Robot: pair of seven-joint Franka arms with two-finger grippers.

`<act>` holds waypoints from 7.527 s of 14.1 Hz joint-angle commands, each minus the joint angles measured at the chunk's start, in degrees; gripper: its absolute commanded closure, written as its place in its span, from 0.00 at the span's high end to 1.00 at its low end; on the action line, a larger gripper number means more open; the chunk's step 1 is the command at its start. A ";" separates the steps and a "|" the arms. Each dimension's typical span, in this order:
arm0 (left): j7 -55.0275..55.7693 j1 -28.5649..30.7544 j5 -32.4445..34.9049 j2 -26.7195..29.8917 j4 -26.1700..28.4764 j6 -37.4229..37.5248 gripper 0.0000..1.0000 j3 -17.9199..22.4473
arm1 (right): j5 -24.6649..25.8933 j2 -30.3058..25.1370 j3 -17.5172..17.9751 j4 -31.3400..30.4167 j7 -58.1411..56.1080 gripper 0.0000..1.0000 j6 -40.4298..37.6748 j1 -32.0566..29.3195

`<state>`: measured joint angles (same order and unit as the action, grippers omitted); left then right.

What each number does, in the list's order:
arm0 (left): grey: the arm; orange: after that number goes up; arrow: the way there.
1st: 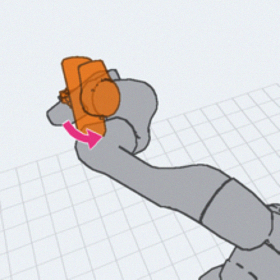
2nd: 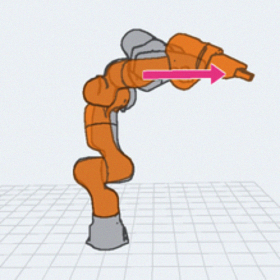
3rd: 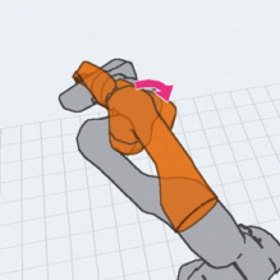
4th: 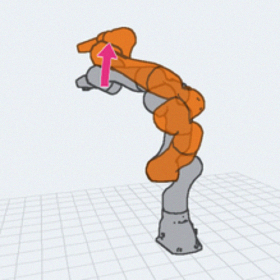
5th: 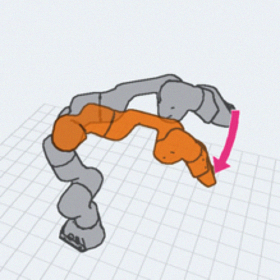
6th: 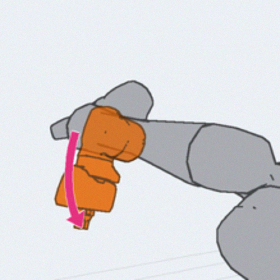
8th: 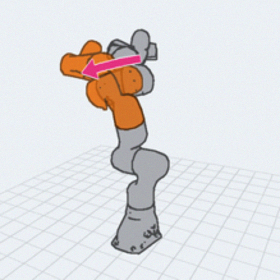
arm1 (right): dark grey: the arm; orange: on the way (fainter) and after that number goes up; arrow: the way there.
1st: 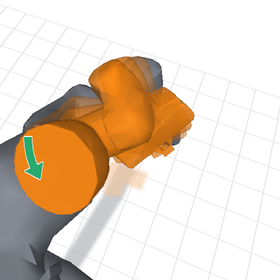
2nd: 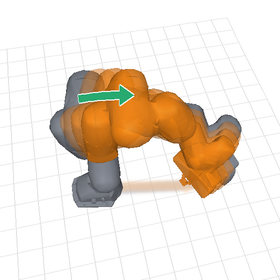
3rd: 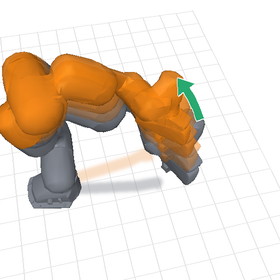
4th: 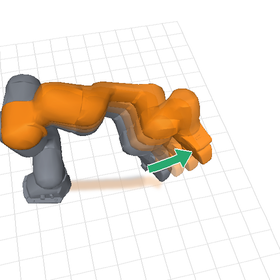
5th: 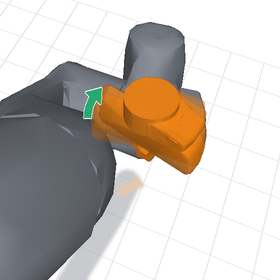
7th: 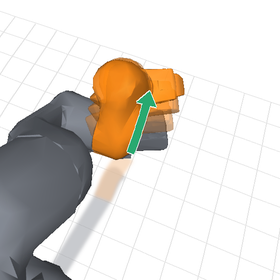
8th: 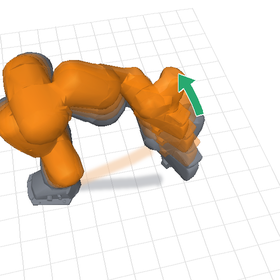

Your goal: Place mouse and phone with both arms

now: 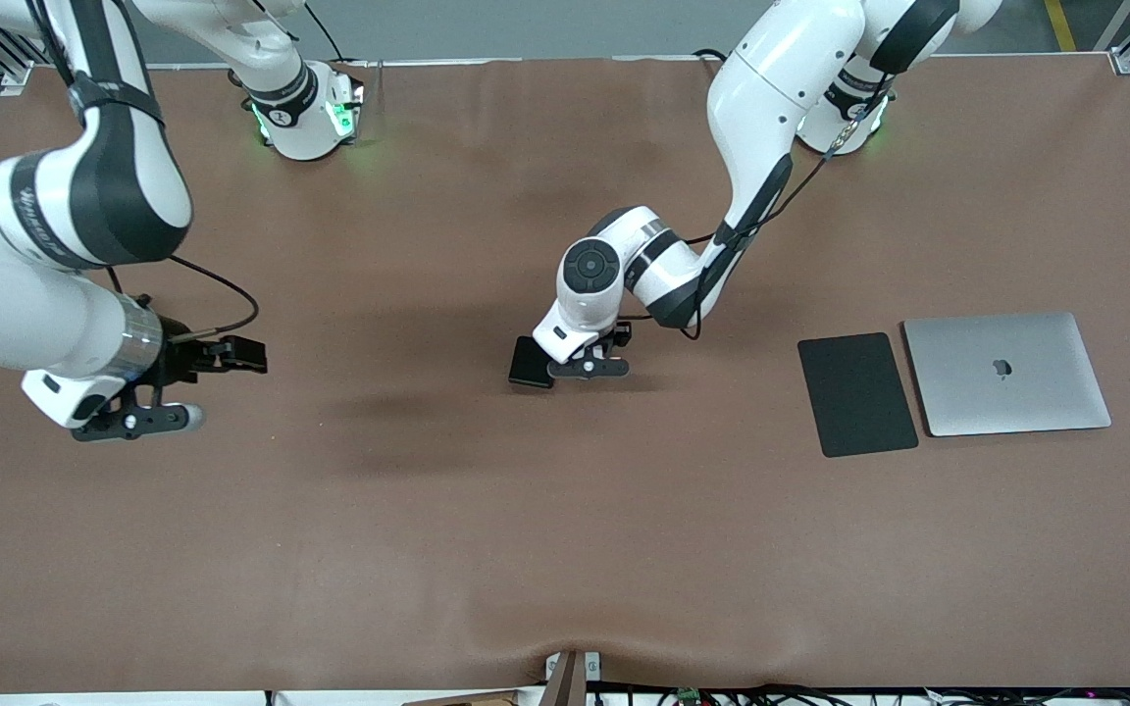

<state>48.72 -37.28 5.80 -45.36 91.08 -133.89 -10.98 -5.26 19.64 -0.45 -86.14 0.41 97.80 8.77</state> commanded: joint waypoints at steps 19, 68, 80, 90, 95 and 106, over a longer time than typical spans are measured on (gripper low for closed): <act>-29.29 43.60 2.11 23.57 17.44 13.94 0.00 -0.18 | -7.22 14.97 -0.17 2.64 32.20 1.00 12.46 18.02; -43.78 36.34 -0.70 47.54 -0.58 44.94 1.00 6.03 | -2.04 8.13 -0.61 -5.52 14.74 0.13 12.50 0.13; -44.95 32.97 -3.69 48.79 -0.38 46.70 1.00 9.93 | 2.62 6.12 -0.69 -28.01 -6.37 0.14 30.67 -18.08; -45.47 33.50 -3.78 48.18 -2.56 48.10 1.00 10.10 | 2.71 7.33 -0.78 -34.10 -18.69 0.34 41.24 -22.57; -45.55 33.50 -3.69 47.47 -4.07 49.16 1.00 10.19 | 2.80 7.34 -0.87 -33.92 -18.25 1.00 40.80 -21.60; -45.55 33.50 -3.69 47.82 -4.25 51.18 1.00 10.10 | 2.80 -11.36 -0.34 -19.79 -7.88 1.00 12.18 -12.46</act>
<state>3.87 -3.73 2.93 2.78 88.42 -84.60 -1.16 -3.16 12.58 -0.95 -108.48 -8.95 115.14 -4.04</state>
